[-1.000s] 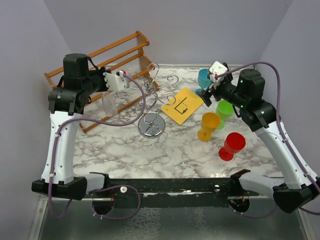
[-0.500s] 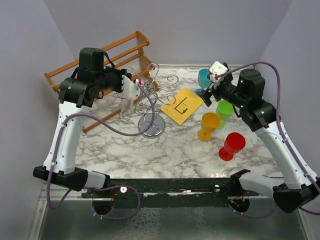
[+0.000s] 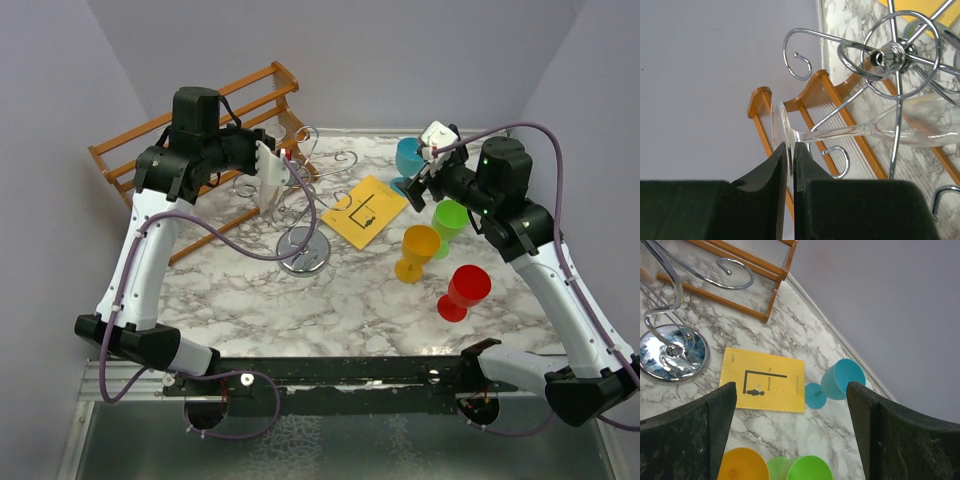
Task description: Place the wine glass upside down on the wine glass rack
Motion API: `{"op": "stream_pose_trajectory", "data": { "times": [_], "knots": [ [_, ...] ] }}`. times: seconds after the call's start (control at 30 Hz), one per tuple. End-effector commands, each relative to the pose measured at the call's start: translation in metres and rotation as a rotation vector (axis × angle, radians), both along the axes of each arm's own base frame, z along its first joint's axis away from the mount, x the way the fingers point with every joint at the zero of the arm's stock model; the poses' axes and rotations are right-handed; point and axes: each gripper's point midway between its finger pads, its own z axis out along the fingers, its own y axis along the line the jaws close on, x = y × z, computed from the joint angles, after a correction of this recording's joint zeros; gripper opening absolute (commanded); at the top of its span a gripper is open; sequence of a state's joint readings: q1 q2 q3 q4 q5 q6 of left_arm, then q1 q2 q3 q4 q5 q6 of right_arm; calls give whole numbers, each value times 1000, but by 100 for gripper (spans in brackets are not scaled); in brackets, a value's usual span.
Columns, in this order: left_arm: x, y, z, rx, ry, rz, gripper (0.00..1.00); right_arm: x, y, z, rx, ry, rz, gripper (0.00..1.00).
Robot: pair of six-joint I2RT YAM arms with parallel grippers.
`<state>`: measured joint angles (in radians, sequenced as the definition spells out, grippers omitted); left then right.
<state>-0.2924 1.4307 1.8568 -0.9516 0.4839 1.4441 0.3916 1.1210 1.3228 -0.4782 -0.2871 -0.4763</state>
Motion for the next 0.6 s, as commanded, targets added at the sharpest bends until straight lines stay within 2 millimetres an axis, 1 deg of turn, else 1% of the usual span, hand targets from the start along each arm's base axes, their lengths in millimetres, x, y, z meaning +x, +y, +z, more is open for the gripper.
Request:
{"op": "stream_pose_trajectory", "data": {
  "times": [0.0, 0.13, 0.23, 0.47, 0.57],
  "knots": [
    [11, -7, 16, -48, -61, 29, 0, -2, 2, 11, 18, -20, 20, 90],
    [25, 4, 9, -24, -77, 116, 0, -2, 1, 10, 18, -20, 17, 90],
    [29, 13, 7, 0, -90, 167, 0, -3, 1, 11, 19, -21, 17, 90],
    [28, 32, 14, 41, -111, 257, 0, -2, 1, 10, 18, -17, 19, 90],
    [24, 37, 11, 54, -96, 272, 1, -2, 1, 9, 15, -18, 20, 90]
  ]
}}
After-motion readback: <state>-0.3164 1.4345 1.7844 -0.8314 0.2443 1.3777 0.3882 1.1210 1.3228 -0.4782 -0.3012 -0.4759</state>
